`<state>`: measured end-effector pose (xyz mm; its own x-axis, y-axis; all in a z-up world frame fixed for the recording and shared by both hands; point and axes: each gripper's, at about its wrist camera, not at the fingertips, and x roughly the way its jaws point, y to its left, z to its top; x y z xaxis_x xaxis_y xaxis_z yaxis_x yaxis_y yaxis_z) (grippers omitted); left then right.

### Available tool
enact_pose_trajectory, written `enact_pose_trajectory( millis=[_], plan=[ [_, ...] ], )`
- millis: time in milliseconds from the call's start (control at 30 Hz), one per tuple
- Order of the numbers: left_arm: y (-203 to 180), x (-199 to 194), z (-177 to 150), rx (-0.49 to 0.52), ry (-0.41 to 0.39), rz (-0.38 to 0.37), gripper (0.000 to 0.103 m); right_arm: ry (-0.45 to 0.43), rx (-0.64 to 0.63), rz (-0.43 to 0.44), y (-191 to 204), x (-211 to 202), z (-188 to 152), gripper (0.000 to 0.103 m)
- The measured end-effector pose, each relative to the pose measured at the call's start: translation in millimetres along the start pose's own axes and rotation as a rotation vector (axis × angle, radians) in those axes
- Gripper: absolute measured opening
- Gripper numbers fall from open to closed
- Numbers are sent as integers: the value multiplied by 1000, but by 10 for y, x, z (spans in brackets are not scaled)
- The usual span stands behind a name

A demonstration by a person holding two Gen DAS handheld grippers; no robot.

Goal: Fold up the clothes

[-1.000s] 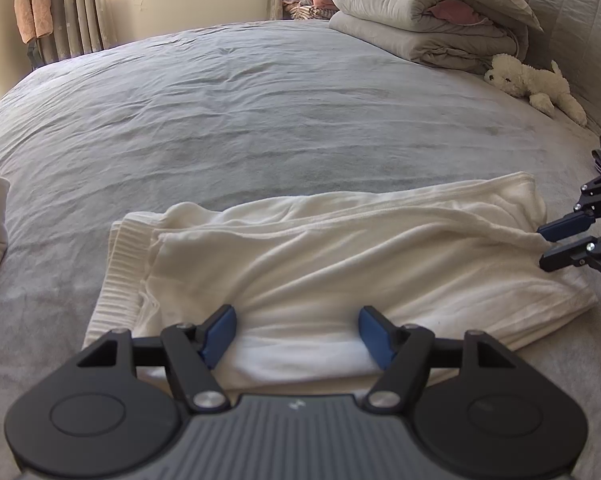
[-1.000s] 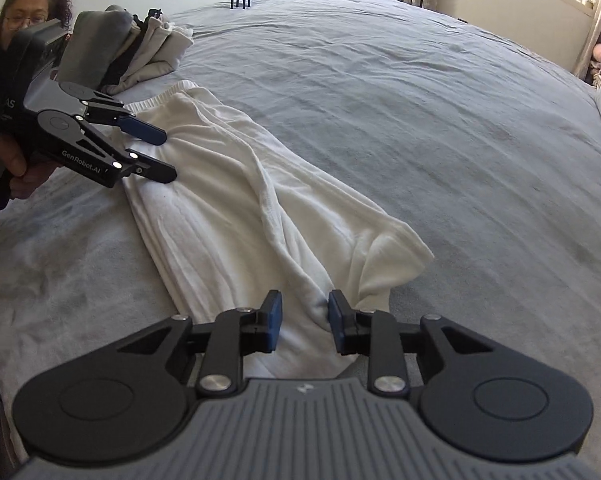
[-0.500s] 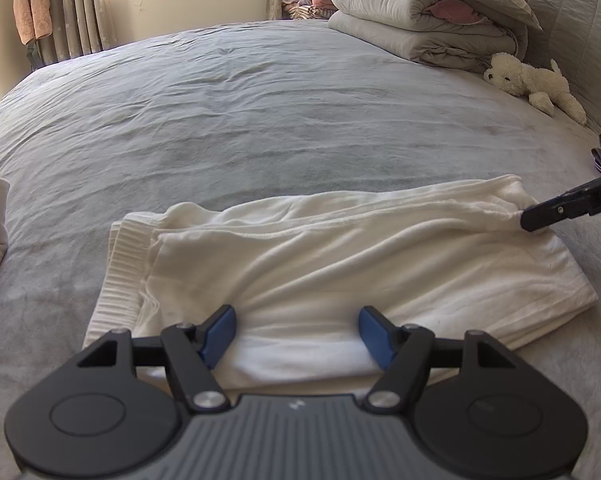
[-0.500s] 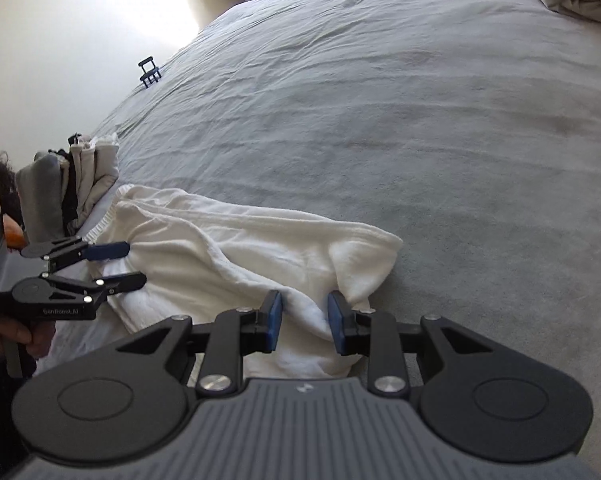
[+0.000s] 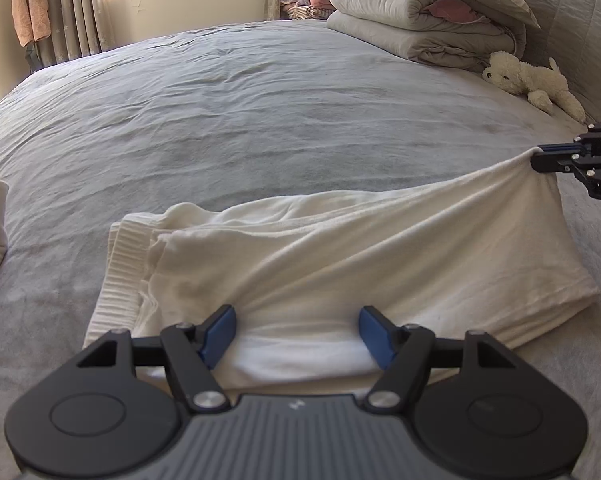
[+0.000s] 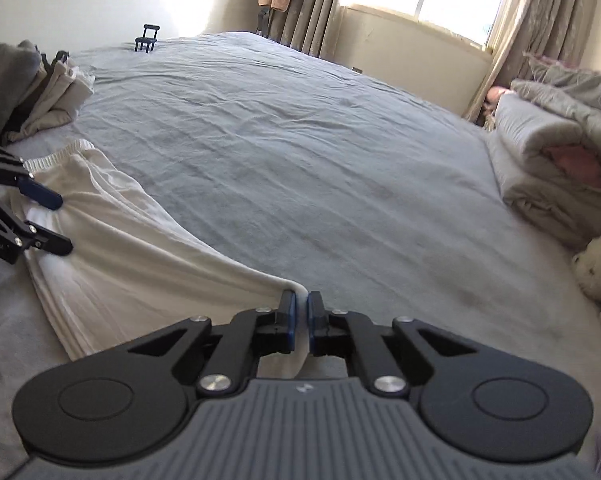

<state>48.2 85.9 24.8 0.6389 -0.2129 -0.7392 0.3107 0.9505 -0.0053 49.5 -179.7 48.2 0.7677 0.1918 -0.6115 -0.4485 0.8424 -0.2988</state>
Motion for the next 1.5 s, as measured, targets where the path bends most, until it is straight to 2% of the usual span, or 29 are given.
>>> enact_pose_trajectory(
  millis=[100,233,300,433,467,567,700,800,967,1033,1333,1500],
  plan=[
    [-6,-3,-4,4,-1,4,71,51,-106,-61,135,227,-130,5],
    [3,-3,-2,2,1,0,71,-6,-91,-65,63,243,-124,6],
    [8,-4,-1,2,2,-2,71,-19,-43,-57,-37,247,-114,6],
    [8,-4,5,2,5,0,71,29,-83,-191,-110,355,-163,6],
    [8,-2,7,1,5,0,71,44,-64,-183,-162,369,-178,6],
    [9,-4,12,-1,6,-2,71,60,59,-17,-344,341,-183,7],
    [26,-15,13,-6,9,-7,71,63,96,93,-393,314,-145,10],
    [22,-14,13,-5,9,-5,71,74,-5,95,-253,243,-160,11],
    [17,-13,9,-3,8,-3,71,67,-80,100,-156,109,-226,14],
    [18,-12,8,-3,8,-2,71,57,-110,112,-111,84,-241,19],
    [15,-9,4,-2,8,-1,72,38,-209,115,21,30,-256,19],
    [16,-8,4,-1,7,0,72,23,-325,125,187,-36,-294,19]
  ],
)
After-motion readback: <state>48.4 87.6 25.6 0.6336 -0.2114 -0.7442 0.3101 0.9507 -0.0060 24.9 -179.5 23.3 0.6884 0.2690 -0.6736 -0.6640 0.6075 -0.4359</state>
